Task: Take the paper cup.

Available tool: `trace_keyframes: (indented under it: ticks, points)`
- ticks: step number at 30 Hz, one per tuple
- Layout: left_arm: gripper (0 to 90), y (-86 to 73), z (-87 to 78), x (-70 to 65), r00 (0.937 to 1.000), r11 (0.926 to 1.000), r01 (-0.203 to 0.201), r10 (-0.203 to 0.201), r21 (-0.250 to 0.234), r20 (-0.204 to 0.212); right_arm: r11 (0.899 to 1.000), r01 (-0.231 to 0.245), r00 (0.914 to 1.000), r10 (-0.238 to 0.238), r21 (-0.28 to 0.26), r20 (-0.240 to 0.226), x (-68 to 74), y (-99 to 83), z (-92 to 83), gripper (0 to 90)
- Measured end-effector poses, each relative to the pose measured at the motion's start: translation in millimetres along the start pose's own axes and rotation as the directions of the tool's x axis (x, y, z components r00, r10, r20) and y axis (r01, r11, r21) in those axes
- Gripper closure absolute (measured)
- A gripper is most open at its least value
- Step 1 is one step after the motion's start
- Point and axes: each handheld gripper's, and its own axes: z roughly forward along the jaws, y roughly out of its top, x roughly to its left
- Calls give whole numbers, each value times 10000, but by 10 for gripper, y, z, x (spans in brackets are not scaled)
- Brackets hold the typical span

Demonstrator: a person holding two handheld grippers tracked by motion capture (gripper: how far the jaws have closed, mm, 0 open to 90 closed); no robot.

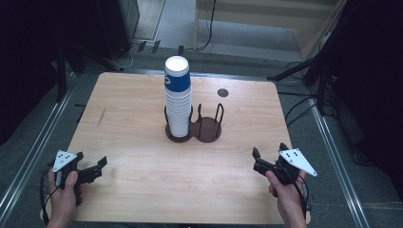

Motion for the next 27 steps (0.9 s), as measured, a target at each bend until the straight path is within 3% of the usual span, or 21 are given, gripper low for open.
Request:
trace_keyframes:
  ticks: [27]
  points:
    - [81,0,1,9,9999,9999,114,-114,-1,37,9993,345,9963,-356,-154,-778,374,335,130,49]
